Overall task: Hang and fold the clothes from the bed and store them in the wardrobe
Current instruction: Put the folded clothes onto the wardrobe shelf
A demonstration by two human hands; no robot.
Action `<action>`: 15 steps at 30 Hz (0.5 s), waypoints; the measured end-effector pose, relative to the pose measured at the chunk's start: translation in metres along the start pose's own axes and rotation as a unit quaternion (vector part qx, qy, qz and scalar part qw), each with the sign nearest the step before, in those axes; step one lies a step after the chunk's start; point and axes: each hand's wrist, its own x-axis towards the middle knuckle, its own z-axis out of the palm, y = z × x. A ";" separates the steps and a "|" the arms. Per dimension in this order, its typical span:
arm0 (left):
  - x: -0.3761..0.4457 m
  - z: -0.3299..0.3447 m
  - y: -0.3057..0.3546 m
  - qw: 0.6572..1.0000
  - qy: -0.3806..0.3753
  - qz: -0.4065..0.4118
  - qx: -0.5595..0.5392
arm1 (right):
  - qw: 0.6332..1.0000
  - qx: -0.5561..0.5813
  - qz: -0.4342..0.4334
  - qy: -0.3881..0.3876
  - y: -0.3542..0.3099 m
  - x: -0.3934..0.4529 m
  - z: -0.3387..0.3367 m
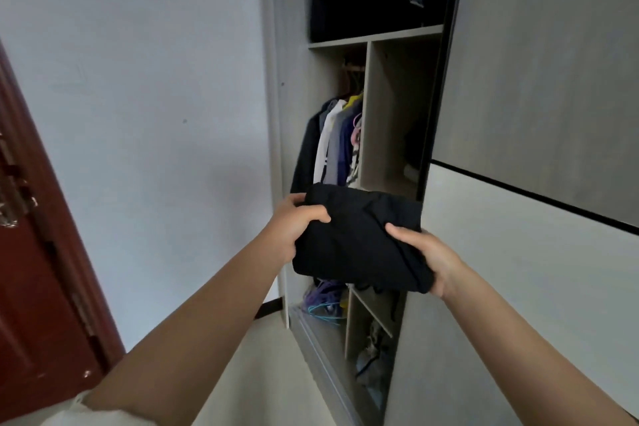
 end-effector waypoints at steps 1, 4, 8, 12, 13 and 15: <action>0.026 -0.007 0.003 1.000 -0.017 -0.008 0.003 | 1.000 0.015 0.000 0.009 -0.001 0.025 0.005; 0.101 -0.025 0.006 0.998 -0.062 -0.029 0.001 | 0.996 0.067 -0.018 0.057 -0.006 0.085 0.013; 0.194 -0.044 0.016 0.987 -0.134 -0.079 0.038 | 0.979 0.121 -0.097 0.132 -0.012 0.158 0.033; 0.262 -0.055 0.004 0.950 -0.260 -0.173 0.027 | 0.948 0.176 -0.155 0.213 -0.013 0.212 0.041; 0.277 -0.053 -0.003 0.943 -0.279 -0.180 -0.024 | 0.942 0.187 -0.161 0.229 -0.015 0.222 0.042; 0.308 -0.039 -0.015 0.933 -0.279 -0.180 -0.137 | 0.926 0.197 -0.173 0.271 -0.019 0.245 0.037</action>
